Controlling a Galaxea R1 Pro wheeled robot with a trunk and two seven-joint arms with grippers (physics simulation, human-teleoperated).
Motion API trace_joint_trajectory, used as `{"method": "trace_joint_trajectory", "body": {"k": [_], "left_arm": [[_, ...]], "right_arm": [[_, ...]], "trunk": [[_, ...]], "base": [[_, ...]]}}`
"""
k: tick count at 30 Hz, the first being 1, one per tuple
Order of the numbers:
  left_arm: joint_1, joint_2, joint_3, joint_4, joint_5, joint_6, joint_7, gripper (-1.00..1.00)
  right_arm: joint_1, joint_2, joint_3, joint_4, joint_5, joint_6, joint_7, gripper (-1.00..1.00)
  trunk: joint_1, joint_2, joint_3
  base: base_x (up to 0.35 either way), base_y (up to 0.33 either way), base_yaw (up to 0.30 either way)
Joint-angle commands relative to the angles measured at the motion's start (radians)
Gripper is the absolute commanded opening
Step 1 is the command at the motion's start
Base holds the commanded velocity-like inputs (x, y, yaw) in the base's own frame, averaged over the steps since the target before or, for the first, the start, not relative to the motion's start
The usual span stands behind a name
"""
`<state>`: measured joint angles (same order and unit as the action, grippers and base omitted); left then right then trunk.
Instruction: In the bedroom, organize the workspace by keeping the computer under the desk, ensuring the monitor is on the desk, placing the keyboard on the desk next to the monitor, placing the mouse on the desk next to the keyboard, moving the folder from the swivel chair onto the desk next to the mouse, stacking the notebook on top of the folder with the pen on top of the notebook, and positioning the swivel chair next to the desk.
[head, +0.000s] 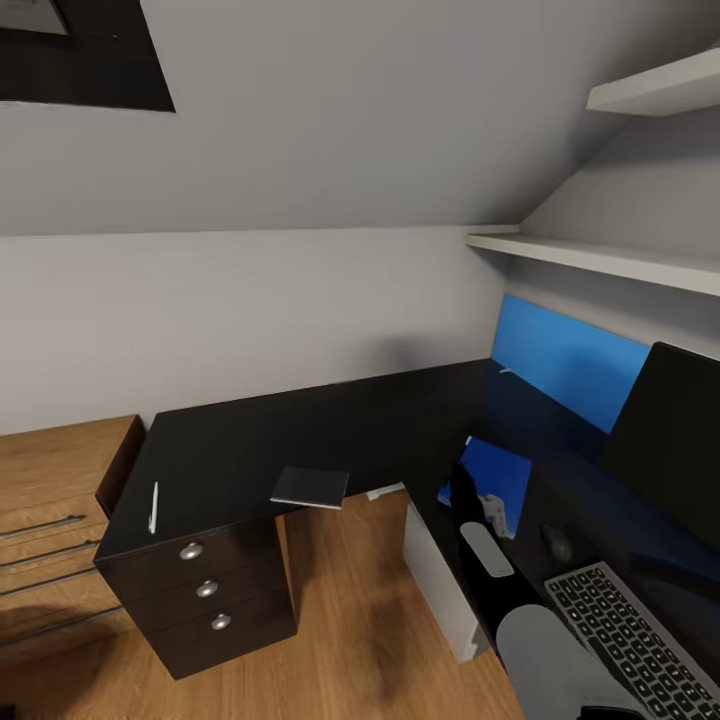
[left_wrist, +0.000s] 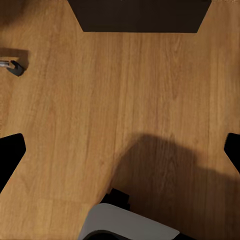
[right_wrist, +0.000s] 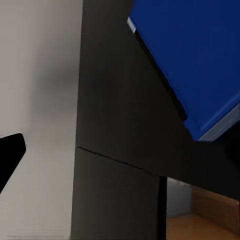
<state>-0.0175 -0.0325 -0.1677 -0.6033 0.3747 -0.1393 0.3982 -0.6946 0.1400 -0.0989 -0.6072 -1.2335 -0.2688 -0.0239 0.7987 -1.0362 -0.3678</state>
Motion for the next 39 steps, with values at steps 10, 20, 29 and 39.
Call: {"method": "trace_joint_trajectory", "body": {"k": [10,20,29,39], "left_arm": [[-0.001,0.002,-0.006,0.0,0.01,-0.008,0.006,1.0],[-0.001,0.002,-0.007,-0.001,0.008,-0.009,0.006,1.0],[-0.001,0.002,-0.009,-0.001,0.007,-0.01,0.005,1.0],[-0.001,0.002,-0.009,-0.001,0.007,-0.009,0.005,1.0]], "right_arm": [[0.0,0.026,0.126,0.059,-0.009,0.006,-0.003,1.0],[0.0,0.034,0.153,0.08,-0.009,0.007,0.0,1.0],[0.0,0.034,0.158,0.08,-0.009,0.027,0.002,1.0],[0.001,0.034,0.158,0.072,-0.018,0.042,0.012,1.0]], "trunk": [[0.0,-0.001,0.01],[0.0,-0.001,0.016],[0.0,-0.001,0.017],[0.0,-0.001,0.017]], "base": [[0.0,0.0,0.164],[-0.033,0.016,0.126],[-0.18,0.133,0.015],[-0.024,0.018,0.001]]}}
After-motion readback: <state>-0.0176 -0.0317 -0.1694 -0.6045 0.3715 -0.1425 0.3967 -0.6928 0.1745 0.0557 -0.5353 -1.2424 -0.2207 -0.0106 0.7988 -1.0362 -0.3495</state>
